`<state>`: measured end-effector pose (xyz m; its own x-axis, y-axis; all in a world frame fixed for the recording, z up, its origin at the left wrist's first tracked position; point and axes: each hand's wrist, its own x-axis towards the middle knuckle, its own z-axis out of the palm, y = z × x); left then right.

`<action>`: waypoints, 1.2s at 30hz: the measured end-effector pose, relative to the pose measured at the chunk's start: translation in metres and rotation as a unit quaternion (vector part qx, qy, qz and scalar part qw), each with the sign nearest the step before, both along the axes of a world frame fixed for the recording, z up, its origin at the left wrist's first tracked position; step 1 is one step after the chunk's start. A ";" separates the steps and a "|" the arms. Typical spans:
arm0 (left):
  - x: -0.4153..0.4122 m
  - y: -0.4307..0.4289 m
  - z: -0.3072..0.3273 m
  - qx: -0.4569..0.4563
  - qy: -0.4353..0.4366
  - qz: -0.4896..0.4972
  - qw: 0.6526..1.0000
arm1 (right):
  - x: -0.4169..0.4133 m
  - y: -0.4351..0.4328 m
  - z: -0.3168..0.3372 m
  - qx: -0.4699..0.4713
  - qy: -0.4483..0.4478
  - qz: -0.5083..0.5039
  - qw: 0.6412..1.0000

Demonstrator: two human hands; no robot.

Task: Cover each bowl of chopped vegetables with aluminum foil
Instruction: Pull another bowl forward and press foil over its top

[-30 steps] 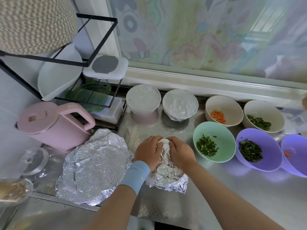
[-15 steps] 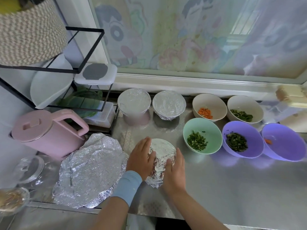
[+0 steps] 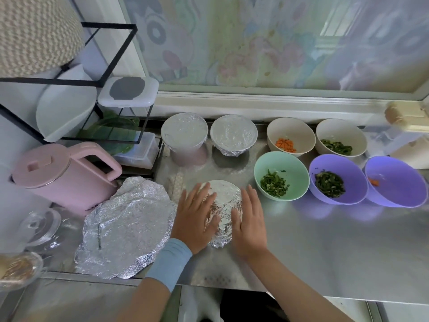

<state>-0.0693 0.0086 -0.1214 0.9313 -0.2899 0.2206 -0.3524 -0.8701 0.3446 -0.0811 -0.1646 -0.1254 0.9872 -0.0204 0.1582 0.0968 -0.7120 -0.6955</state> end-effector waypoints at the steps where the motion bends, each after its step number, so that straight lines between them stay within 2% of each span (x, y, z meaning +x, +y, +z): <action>1: -0.005 0.004 -0.001 0.046 0.003 -0.045 0.998 | -0.001 -0.007 0.000 -0.068 -0.050 0.073 0.994; 3: -0.010 0.010 -0.006 0.126 0.035 -0.102 0.986 | 0.000 -0.021 -0.005 -0.177 -0.109 0.204 0.957; 5: -0.009 0.013 -0.012 0.164 0.053 -0.121 0.978 | 0.005 -0.033 -0.011 -0.236 -0.117 0.271 0.926; 11: -0.005 0.014 -0.017 0.222 0.049 -0.149 0.962 | 0.017 -0.042 -0.019 -0.302 -0.131 0.323 0.887; 15: -0.005 0.013 -0.018 0.253 0.043 -0.158 0.953 | 0.017 -0.042 -0.023 -0.316 -0.146 0.332 0.877; 21: -0.013 0.009 -0.009 0.238 0.056 -0.136 0.960 | 0.017 -0.046 -0.011 -0.335 -0.118 0.356 0.865; 22: -0.016 0.009 -0.004 0.223 0.056 -0.139 0.963 | 0.016 -0.047 -0.005 -0.316 -0.104 0.353 0.875; 24: -0.017 0.009 0.009 0.153 0.051 -0.134 0.978 | 0.017 -0.045 0.004 -0.225 -0.058 0.299 0.926; 26: -0.007 0.007 0.017 0.030 0.044 -0.065 0.996 | 0.026 -0.036 0.011 -0.100 0.017 0.181 0.978; 27: 0.001 0.004 0.016 -0.033 0.049 -0.008 0.998 | 0.031 -0.030 0.015 -0.038 0.077 0.130 0.988; 30: 0.016 -0.004 0.004 -0.138 0.102 0.143 0.975 | 0.045 -0.013 0.019 0.082 0.234 0.063 0.967; 33: 0.017 -0.010 -0.006 -0.223 0.153 0.211 0.939 | 0.048 -0.006 0.012 0.138 0.252 0.013 0.958; 36: 0.014 -0.014 -0.003 -0.277 0.142 0.242 0.919 | 0.050 -0.002 0.006 0.136 0.247 -0.012 0.960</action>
